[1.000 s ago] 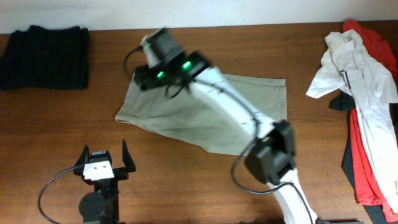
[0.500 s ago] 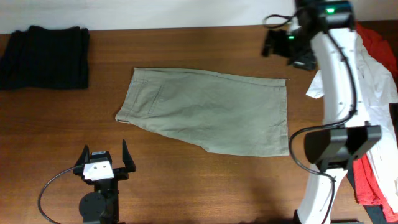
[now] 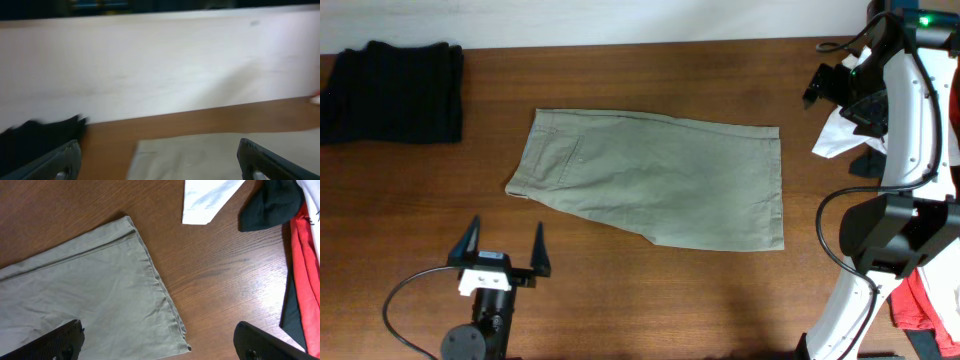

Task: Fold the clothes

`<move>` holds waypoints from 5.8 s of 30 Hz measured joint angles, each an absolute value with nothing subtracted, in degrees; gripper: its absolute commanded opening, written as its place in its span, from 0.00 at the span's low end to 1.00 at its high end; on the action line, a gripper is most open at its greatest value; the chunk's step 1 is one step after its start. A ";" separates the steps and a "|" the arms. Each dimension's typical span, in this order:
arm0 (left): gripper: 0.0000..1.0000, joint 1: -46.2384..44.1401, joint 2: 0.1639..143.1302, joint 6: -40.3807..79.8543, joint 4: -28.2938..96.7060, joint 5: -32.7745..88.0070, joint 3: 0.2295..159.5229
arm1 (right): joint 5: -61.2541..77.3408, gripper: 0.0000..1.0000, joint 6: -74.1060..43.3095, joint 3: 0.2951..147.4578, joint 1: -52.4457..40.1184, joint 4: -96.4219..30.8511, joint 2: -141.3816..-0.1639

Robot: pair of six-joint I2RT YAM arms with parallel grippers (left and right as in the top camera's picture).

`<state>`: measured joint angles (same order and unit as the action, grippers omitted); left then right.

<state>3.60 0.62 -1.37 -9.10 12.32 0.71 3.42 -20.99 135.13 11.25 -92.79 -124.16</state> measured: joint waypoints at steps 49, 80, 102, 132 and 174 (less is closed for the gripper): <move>0.79 11.55 121.47 -13.02 36.14 33.74 82.00 | 3.20 0.98 -20.99 134.87 11.29 -92.79 -124.36; 0.01 22.28 125.16 -6.79 76.55 24.29 101.65 | 3.20 0.99 -21.02 134.87 11.29 -92.82 -124.36; 0.01 -6.96 104.29 -1.37 84.36 16.75 118.50 | 3.20 0.99 -20.99 134.87 11.29 -92.79 -124.36; 0.00 -36.80 127.09 5.50 60.10 20.60 118.67 | 3.20 0.99 -21.02 134.87 11.29 -92.79 -124.36; 0.99 -14.76 134.91 5.34 76.97 22.85 128.49 | 3.20 0.99 -21.02 134.87 11.29 -92.79 -124.36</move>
